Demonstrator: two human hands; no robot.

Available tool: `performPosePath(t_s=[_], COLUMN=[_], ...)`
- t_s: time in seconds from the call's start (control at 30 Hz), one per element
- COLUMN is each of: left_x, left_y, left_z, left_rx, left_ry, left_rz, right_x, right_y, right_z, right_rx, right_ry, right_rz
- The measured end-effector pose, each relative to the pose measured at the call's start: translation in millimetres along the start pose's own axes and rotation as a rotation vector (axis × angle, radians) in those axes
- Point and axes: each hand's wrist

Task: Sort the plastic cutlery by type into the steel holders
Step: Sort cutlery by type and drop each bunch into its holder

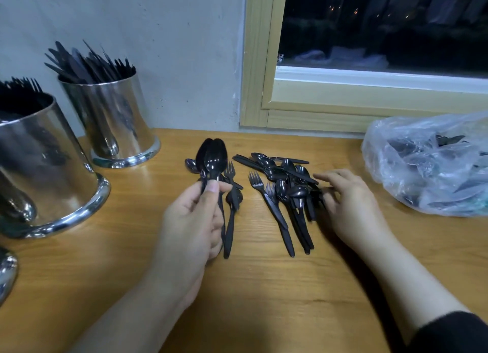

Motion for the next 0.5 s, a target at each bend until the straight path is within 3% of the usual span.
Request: performPosePath(t_s=[0.1, 0.17, 0.37, 0.5], left_x=[5.1, 7.1, 14.0, 15.2], left_y=[-17.2, -32.3, -66.4, -60.5], left_z=[3.0, 8.0, 15.8, 16.7], left_rx=[0.054, 0.072, 0.113, 0.141], left_ry=[0.047, 0.063, 0.068, 0.076], left_rz=[0.027, 0.023, 0.021, 0.065], right_x=[-4.0, -6.7, -7.8, -7.3], right_y=[0.4, -3.1, -8.8, 2.8], right_z=[-14.8, -16.5, -21.5, -14.3], right_rx=[0.055, 0.055, 0.070, -0.055], right_ry=[-0.027, -0.014, -0.002, 0.050], right_rz=[0.141, 0.148, 0.033, -0.215])
Point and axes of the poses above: each hand's wrist, its own x-axis away from the middle knuckle, its own y-axis out of the back of the hand, z = x × y, and after that the axes turned 13 degrees about y, right-handed
